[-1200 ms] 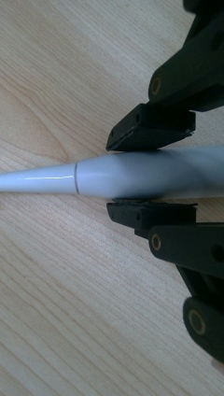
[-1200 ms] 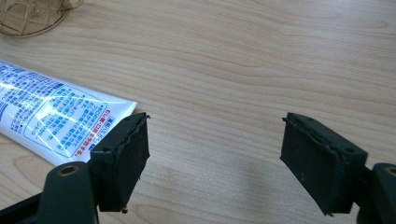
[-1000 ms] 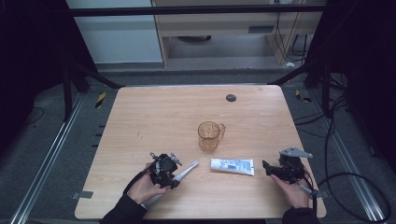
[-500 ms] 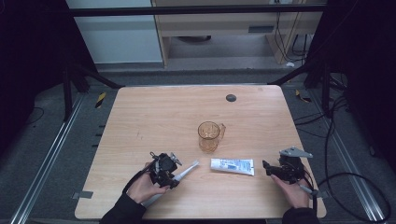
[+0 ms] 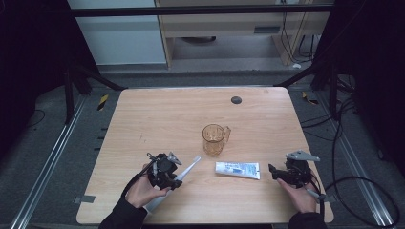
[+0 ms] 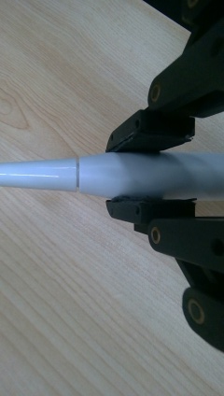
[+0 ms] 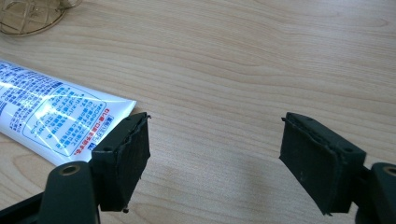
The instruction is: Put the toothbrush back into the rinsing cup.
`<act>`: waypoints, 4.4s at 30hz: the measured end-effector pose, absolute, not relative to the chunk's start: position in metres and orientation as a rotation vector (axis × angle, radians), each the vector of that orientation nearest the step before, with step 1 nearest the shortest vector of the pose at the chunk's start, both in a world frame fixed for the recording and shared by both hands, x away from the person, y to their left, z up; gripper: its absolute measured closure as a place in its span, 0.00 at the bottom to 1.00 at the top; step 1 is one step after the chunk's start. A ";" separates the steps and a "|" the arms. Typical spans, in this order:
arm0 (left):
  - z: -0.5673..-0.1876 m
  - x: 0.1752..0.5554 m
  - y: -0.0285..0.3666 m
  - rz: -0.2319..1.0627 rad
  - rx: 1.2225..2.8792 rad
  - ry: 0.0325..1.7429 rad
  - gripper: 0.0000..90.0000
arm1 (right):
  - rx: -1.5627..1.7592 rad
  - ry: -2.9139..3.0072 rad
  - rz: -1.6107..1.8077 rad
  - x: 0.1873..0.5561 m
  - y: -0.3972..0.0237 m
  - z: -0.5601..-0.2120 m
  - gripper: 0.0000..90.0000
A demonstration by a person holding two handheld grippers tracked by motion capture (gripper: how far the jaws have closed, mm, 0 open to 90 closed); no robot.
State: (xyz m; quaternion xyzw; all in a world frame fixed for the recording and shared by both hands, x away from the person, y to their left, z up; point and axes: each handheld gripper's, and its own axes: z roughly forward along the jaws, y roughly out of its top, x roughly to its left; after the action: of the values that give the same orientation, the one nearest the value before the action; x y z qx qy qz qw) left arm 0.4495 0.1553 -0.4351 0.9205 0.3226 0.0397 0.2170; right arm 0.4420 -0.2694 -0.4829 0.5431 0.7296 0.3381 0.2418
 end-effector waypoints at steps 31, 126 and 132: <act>-0.377 0.464 0.182 0.485 2.057 0.985 0.75 | 1.456 1.965 0.942 0.440 -0.268 -0.485 0.26; -0.392 0.547 0.073 0.558 1.570 0.818 0.75 | 1.386 1.942 0.908 0.441 -0.270 -0.495 0.24; -0.404 0.544 0.075 0.545 1.585 0.821 0.75 | 1.380 1.944 0.900 0.441 -0.270 -0.495 0.24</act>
State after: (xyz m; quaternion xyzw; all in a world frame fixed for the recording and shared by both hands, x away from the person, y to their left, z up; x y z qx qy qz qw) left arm 0.5436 0.0748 -0.4039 0.6824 0.3535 0.2348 0.5952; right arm 0.4406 -0.2701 -0.4954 0.5177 0.7296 0.3379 0.2924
